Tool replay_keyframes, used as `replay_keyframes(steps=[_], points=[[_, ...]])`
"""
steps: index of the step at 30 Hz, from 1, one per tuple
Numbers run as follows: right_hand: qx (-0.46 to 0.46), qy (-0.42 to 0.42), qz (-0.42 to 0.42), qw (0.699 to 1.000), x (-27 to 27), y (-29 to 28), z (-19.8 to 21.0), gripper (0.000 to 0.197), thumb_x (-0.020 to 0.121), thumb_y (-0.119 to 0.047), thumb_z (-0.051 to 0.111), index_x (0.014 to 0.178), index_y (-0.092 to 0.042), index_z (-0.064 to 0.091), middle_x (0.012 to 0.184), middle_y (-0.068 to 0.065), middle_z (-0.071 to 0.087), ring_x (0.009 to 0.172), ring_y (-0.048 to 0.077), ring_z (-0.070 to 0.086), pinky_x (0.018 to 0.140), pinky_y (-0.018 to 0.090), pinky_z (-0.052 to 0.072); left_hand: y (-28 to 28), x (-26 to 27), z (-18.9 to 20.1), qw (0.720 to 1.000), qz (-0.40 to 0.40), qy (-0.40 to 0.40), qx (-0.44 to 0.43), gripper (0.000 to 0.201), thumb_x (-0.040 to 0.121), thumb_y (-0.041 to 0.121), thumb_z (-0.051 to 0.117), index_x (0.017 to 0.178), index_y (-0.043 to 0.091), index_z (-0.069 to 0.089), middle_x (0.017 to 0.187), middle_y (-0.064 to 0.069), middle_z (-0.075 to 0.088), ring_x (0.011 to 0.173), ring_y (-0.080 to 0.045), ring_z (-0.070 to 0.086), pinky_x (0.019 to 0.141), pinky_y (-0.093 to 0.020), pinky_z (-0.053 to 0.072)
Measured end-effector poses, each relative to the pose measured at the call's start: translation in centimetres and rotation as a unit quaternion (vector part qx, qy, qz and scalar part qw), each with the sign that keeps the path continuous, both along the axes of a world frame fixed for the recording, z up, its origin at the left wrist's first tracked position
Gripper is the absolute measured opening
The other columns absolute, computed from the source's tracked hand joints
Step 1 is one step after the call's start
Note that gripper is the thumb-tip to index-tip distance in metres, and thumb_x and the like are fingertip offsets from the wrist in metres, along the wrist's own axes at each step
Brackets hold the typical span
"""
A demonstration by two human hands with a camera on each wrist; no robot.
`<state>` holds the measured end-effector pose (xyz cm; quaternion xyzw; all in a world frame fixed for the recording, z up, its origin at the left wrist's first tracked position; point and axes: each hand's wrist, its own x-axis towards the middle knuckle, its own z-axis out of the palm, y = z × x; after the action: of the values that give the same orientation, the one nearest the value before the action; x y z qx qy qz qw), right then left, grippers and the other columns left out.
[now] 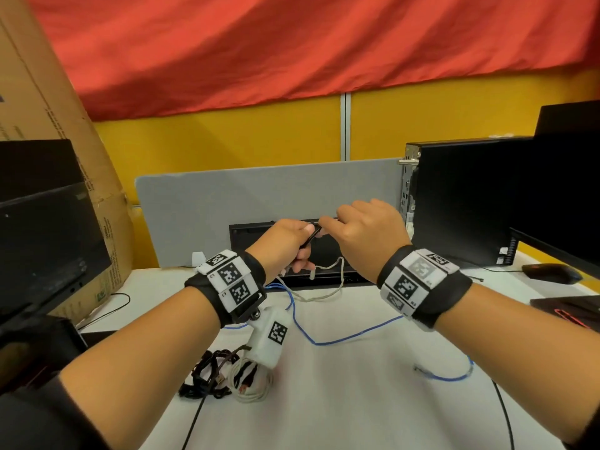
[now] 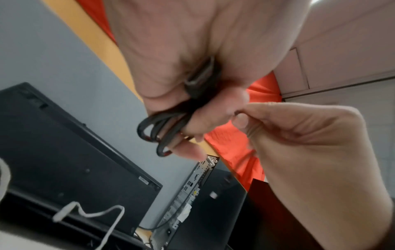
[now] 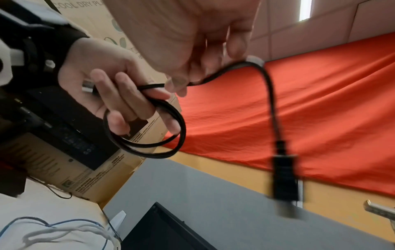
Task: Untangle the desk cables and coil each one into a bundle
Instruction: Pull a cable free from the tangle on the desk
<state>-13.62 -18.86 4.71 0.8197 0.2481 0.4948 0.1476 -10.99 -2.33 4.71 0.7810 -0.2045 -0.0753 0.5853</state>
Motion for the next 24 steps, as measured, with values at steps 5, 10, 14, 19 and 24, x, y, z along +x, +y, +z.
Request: replay_keyframes(steps=[5, 10, 14, 19, 24], points=[[0.060, 0.041, 0.075, 0.995, 0.4, 0.2, -0.3, 0.030, 0.084, -0.008, 0.055, 0.110, -0.008, 0.071, 0.083, 0.009, 0.072, 0.070, 0.030, 0.066, 0.053, 0.034, 0.052, 0.2, -0.6, -0.4, 0.985, -0.052, 0.099, -0.129, 0.046, 0.105, 0.035, 0.031, 0.091, 0.000, 0.057, 0.047, 0.002, 0.026, 0.033, -0.012, 0.022, 0.049, -0.029, 0.043], [0.281, 0.296, 0.185, 0.894, 0.9, 0.9, -0.6, 0.053, 0.094, -0.022, 0.049, 0.146, -0.031, 0.038, 0.134, -0.004, 0.059, 0.117, 0.016, 0.055, 0.096, 0.036, 0.049, 0.7, -0.6, -1.2, 0.948, -0.135, 0.183, -0.225, 0.047, 0.100, 0.047, 0.038, 0.076, 0.011, 0.056, 0.043, 0.005, 0.028, 0.031, -0.009, 0.024, 0.049, -0.027, 0.043], [0.403, 0.456, 0.262, 0.749, 1.1, 1.3, -1.4, 0.080, 0.088, -0.017, 0.060, 0.151, -0.041, 0.017, 0.139, -0.016, 0.047, 0.098, 0.008, 0.064, 0.083, 0.017, 0.053, 0.4, -0.5, -1.8, 0.948, -0.128, 0.166, -0.241, 0.049, 0.102, 0.041, 0.039, 0.071, 0.010, 0.061, 0.043, 0.004, 0.029, 0.031, -0.010, 0.026, 0.052, -0.029, 0.049], [0.341, 0.390, 0.196, 0.832, 1.9, 1.1, -1.7, 0.082, 0.084, -0.003, 0.063, 0.152, -0.028, 0.025, 0.098, -0.015, 0.041, 0.071, 0.005, 0.048, 0.067, 0.016, 0.046, 0.3, -0.7, -2.3, 0.967, -0.055, 0.121, -0.217, 0.053, 0.104, 0.040, 0.035, 0.066, 0.012, 0.060, 0.047, 0.001, 0.030, 0.037, -0.016, 0.036, 0.052, -0.026, 0.051], [0.332, 0.282, 0.165, 0.885, 1.9, 1.3, -2.8, 0.063, 0.088, 0.003, 0.051, 0.144, -0.023, 0.042, 0.088, -0.014, 0.035, 0.077, 0.001, 0.048, 0.064, 0.012, 0.044, 0.3, -0.6, -2.1, 0.988, -0.036, 0.096, -0.118, 0.044, 0.102, 0.041, 0.039, 0.073, 0.012, 0.055, 0.053, -0.002, 0.040, 0.058, -0.022, 0.054, 0.080, -0.040, 0.047]])
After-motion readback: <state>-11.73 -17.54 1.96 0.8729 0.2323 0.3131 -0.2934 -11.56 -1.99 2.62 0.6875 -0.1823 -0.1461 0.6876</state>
